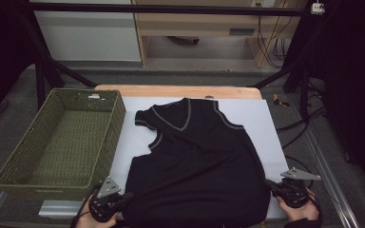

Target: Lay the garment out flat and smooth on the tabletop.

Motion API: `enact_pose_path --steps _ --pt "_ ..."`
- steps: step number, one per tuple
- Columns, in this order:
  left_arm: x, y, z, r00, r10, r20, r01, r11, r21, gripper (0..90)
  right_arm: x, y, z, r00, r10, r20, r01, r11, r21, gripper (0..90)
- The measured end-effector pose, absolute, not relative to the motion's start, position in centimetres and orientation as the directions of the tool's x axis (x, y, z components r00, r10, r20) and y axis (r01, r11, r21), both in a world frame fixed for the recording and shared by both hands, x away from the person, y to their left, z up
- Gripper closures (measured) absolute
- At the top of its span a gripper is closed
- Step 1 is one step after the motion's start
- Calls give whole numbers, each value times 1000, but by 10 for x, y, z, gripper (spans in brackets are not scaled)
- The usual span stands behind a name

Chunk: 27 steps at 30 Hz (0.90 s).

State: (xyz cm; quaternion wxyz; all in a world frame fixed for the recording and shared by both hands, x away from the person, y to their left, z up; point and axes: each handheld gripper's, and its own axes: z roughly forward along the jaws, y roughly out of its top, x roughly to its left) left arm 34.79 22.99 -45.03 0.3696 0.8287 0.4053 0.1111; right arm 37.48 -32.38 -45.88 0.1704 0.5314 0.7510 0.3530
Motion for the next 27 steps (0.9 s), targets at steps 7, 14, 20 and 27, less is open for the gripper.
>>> enact_pose_path --steps 7,14,20,27 --pt "327 237 -430 657 745 -116 574 -395 717 691 357 -325 -446 -428 894 136 689 225 689 637" --pt "356 213 -438 666 741 -82 530 -393 752 420 378 -317 -457 -444 889 116 615 208 761 399" --pt "398 194 -447 682 727 -84 496 -375 783 202 406 -309 -463 -457 880 131 603 197 773 320" --pt "436 185 -454 666 743 -70 480 -355 802 62 424 -304 -463 -459 880 118 589 202 783 292"
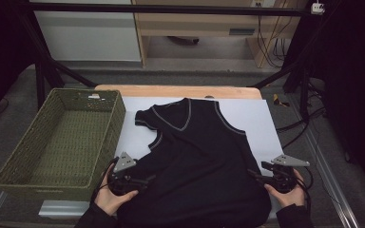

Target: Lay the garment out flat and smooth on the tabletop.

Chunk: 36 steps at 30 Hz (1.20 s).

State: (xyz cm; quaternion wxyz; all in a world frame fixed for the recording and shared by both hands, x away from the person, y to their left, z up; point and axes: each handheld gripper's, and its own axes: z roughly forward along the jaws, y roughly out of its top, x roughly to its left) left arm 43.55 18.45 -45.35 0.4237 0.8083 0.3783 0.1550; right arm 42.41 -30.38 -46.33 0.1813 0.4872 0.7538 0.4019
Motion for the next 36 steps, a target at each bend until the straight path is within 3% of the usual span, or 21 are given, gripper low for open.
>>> enact_pose_path --steps 7,13,22,27,36 --pt "472 186 -465 604 794 -73 531 -332 779 68 446 -308 -467 -437 894 99 606 211 767 334" --pt "482 188 -477 585 809 -50 567 -365 739 355 471 -308 -473 -411 907 91 633 212 745 395" --pt "480 190 -477 570 819 -70 604 -359 711 799 496 -304 -479 -403 911 83 655 225 721 596" --pt "477 192 -473 547 833 -81 620 -339 708 843 496 -303 -479 -399 913 84 661 223 716 845" --pt "466 196 -465 534 842 -69 607 -326 724 846 486 -318 -472 -354 933 63 665 203 718 874"
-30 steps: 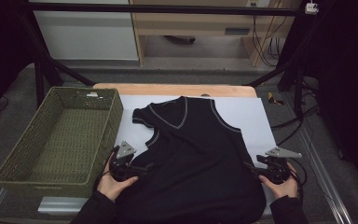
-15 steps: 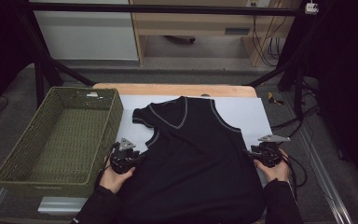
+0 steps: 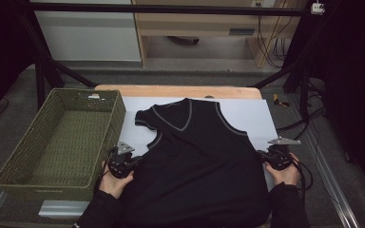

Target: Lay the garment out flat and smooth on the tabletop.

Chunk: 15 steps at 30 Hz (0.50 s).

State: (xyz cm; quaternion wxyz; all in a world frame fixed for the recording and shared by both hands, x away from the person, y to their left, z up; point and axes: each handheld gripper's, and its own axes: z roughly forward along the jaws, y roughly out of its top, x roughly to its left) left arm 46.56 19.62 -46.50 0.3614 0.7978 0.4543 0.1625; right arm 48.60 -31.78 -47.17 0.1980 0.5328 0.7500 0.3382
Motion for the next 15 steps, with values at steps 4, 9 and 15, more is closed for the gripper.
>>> enact_pose_path --steps 4,9,15 --pt "464 196 -462 559 825 -84 584 -320 746 832 485 -315 -472 -378 922 80 676 216 705 804" --pt "465 195 -463 564 822 -85 586 -325 742 837 497 -311 -468 -412 909 58 599 223 769 532" --pt "465 195 -464 578 812 -83 580 -337 742 838 534 -304 -469 -398 917 34 583 224 781 473"
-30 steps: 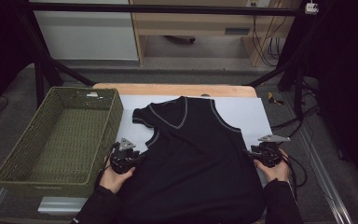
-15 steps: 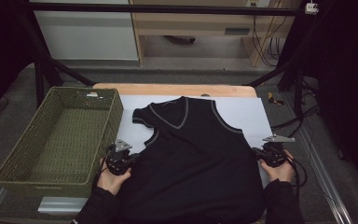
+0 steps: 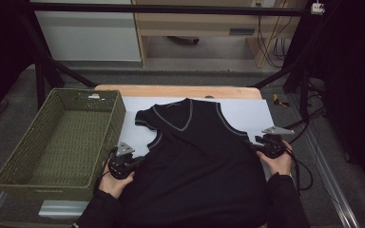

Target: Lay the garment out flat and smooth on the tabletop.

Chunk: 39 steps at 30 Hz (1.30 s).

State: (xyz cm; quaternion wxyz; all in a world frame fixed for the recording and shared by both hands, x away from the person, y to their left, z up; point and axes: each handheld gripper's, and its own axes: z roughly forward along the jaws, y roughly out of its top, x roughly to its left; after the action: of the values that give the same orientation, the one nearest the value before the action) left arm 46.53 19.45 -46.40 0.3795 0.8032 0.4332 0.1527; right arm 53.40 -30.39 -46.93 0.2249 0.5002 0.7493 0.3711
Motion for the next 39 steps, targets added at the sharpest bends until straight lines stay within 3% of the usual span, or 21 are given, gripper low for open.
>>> enact_pose_path --steps 8,11,14,21,23,26,29,32,36,39 --pt "467 194 -465 588 804 -86 579 -344 739 839 569 -295 -481 -375 926 38 627 223 746 547" --pt "466 194 -465 588 804 -86 579 -345 739 839 567 -291 -482 -388 919 72 627 206 752 769" --pt "466 195 -464 588 804 -92 581 -341 739 840 564 -290 -482 -382 923 42 618 222 754 803" --pt "461 197 -462 568 819 -78 604 -351 716 846 549 -321 -481 -251 968 17 630 150 762 807" --pt "458 198 -461 567 821 -74 613 -360 703 846 541 -327 -481 -235 972 25 627 132 768 785" --pt "454 199 -458 565 822 -74 599 -347 722 827 529 -329 -476 -260 965 24 610 145 779 641" --pt "458 196 -454 554 829 -69 576 -323 751 658 517 -331 -464 -302 951 69 557 117 822 458" --pt "465 192 -456 556 828 -71 571 -319 756 619 498 -330 -454 -336 936 102 537 102 838 391" --pt "475 189 -467 553 832 -55 595 -347 725 634 466 -324 -454 -368 924 109 549 120 827 380" --pt "476 189 -472 562 825 -51 614 -375 695 757 443 -321 -462 -387 917 99 594 165 787 378"
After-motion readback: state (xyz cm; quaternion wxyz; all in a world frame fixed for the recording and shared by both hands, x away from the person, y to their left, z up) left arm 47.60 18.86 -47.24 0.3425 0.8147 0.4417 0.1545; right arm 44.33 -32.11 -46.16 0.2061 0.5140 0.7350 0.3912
